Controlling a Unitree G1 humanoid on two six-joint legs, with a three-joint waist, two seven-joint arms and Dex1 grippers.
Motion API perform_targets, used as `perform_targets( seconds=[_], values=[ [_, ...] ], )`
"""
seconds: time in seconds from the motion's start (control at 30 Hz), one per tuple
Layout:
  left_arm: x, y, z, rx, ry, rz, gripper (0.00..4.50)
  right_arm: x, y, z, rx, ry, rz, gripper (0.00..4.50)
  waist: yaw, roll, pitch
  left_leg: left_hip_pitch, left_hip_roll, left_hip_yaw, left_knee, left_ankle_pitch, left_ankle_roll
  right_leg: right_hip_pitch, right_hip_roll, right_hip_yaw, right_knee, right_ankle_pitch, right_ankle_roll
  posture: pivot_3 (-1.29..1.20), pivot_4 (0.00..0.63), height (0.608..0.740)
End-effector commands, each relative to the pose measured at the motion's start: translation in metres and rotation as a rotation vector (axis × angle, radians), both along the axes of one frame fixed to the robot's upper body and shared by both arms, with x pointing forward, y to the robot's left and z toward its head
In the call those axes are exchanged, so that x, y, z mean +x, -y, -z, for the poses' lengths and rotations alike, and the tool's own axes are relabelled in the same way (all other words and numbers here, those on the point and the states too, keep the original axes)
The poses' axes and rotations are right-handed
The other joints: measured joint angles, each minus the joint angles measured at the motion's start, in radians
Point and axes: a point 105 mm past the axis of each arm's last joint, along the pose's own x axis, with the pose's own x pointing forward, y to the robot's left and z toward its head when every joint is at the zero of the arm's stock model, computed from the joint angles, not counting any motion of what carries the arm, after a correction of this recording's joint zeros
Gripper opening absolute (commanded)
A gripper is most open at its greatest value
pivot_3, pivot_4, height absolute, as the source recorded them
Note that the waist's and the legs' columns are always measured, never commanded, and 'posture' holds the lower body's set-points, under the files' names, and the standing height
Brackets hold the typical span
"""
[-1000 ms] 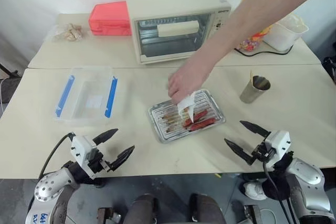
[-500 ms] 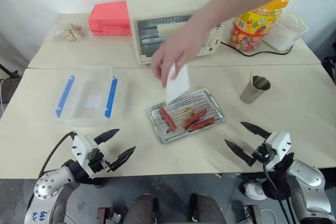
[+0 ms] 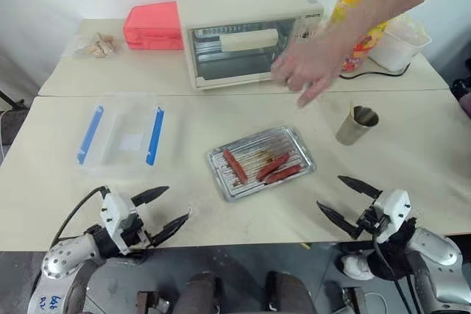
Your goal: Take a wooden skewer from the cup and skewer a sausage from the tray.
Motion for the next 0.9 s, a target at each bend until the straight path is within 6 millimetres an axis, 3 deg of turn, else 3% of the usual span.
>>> perform_targets(
  seconds=[0.03,0.33,0.9],
  values=[
    [-0.006,-0.012,-0.011,0.042,0.069,-0.017,4.47,0.001,-0.002,-0.021,-0.026,0.069,-0.062,4.50,0.000,0.000,0.000,0.000,0.000,0.000,0.000,0.000,0.000,0.000,0.000,0.000,0.000,0.000,0.000,0.00,0.150,0.740],
    [-0.011,-0.009,-0.005,0.044,0.049,-0.017,4.47,0.013,-0.013,-0.030,0.001,0.078,-0.096,4.50,0.003,0.000,0.000,0.000,0.000,-0.001,0.000,0.000,0.000,0.001,0.000,-0.001,0.000,0.000,0.000,0.00,0.150,0.740],
    [-0.008,-0.002,-0.002,0.077,0.055,0.023,4.47,0.010,-0.013,-0.017,0.024,0.049,-0.056,4.50,0.002,0.000,0.000,0.000,0.000,-0.001,0.000,0.000,0.000,0.001,0.000,-0.001,0.000,0.000,0.000,0.00,0.150,0.740]
  ],
)
